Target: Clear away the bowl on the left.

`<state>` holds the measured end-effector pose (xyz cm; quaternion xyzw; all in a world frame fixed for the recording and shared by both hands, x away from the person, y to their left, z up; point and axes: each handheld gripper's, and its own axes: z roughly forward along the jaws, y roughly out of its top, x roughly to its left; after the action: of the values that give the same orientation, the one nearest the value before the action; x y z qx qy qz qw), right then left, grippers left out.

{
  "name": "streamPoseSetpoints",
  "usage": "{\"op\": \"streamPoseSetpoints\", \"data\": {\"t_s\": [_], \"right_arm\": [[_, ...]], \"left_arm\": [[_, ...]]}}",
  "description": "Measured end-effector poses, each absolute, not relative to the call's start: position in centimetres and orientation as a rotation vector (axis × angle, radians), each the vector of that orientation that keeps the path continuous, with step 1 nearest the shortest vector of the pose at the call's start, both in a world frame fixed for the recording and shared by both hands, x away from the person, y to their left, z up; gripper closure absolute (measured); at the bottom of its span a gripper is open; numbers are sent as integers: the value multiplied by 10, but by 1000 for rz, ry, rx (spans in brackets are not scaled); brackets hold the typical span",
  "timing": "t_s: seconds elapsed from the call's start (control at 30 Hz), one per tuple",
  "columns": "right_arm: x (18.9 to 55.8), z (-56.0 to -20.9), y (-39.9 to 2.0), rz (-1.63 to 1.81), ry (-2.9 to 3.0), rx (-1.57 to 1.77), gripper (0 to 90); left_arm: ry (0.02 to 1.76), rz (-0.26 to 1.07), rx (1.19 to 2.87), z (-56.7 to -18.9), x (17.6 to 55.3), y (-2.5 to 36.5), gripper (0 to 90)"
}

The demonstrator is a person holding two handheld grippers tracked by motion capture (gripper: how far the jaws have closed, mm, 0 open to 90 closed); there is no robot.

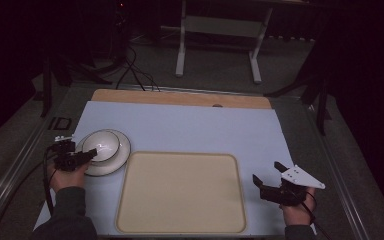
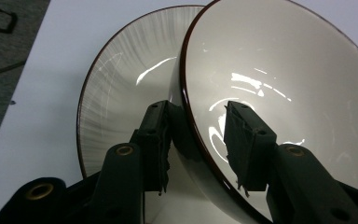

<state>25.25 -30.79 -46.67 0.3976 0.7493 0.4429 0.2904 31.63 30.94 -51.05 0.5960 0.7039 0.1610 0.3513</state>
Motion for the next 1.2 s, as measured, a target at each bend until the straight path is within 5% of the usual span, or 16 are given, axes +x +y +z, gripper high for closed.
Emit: {"op": "streamPoseSetpoints", "data": {"t_s": [1.2], "right_arm": [[252, -466, -308, 1185, 2000, 1061, 115]], "left_arm": [[1879, 336, 1419, -516, 317, 319, 739]]}}
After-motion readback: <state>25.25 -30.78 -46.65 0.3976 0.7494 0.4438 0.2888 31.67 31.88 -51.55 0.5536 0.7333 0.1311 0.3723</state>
